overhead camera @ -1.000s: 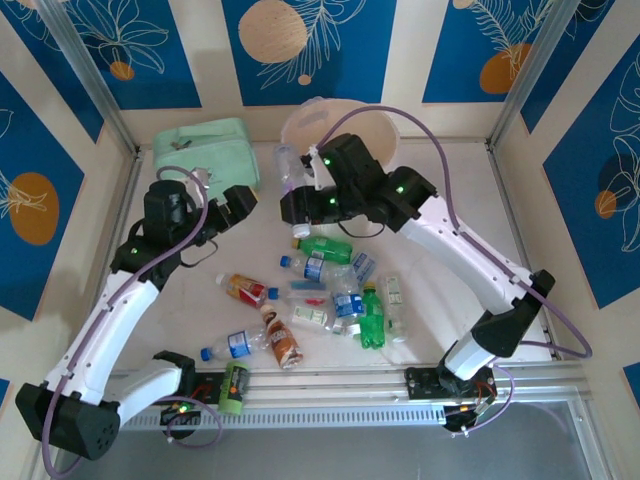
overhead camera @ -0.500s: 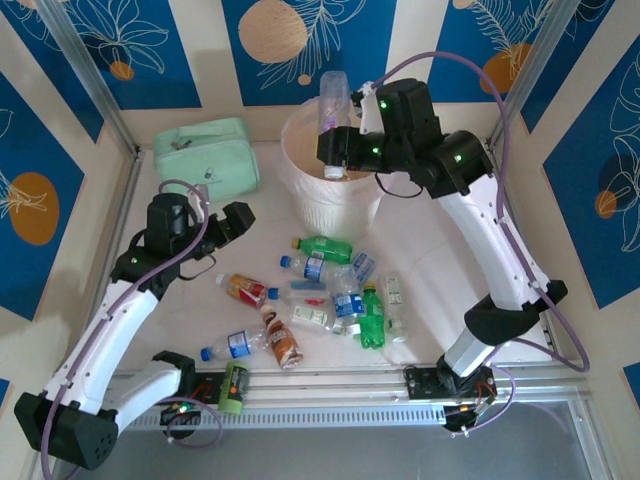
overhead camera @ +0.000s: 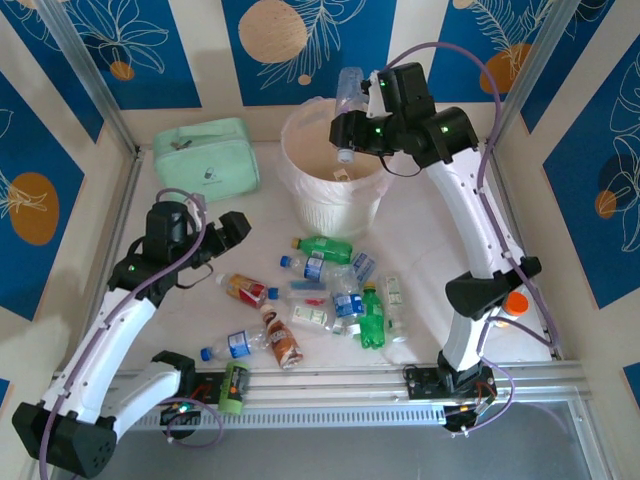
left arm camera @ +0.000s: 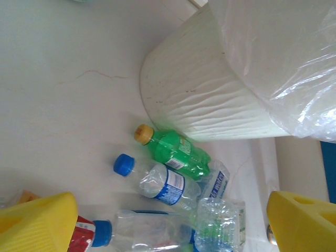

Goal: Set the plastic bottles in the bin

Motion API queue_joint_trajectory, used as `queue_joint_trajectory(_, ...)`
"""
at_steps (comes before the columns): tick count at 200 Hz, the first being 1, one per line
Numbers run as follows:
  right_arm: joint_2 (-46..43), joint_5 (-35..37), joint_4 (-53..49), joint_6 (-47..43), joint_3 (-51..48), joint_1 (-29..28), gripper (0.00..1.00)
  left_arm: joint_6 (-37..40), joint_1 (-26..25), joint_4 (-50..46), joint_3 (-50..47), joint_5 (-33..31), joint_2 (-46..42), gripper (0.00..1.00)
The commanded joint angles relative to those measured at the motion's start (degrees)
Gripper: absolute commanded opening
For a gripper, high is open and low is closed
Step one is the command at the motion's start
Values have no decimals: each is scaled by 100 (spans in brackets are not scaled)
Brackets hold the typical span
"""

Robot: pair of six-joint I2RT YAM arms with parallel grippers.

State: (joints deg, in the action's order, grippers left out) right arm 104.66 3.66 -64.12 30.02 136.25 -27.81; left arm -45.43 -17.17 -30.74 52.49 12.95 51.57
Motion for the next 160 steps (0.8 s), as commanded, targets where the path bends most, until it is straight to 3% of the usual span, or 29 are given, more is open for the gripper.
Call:
queue_joint_trajectory(1, 177, -83, -142, -138, 272, 48, 51, 204, -24, -385, -54, -269, -151, 91)
queue_joint_trajectory(107, 690, 29, -347, -282, 433, 109, 55, 116, -23, -477, -395, -311, -191, 89)
queue_joint_trajectory(160, 734, 100, -400, -330, 394, 135, 74, 87, -17, -621, -446, -489, -148, 89)
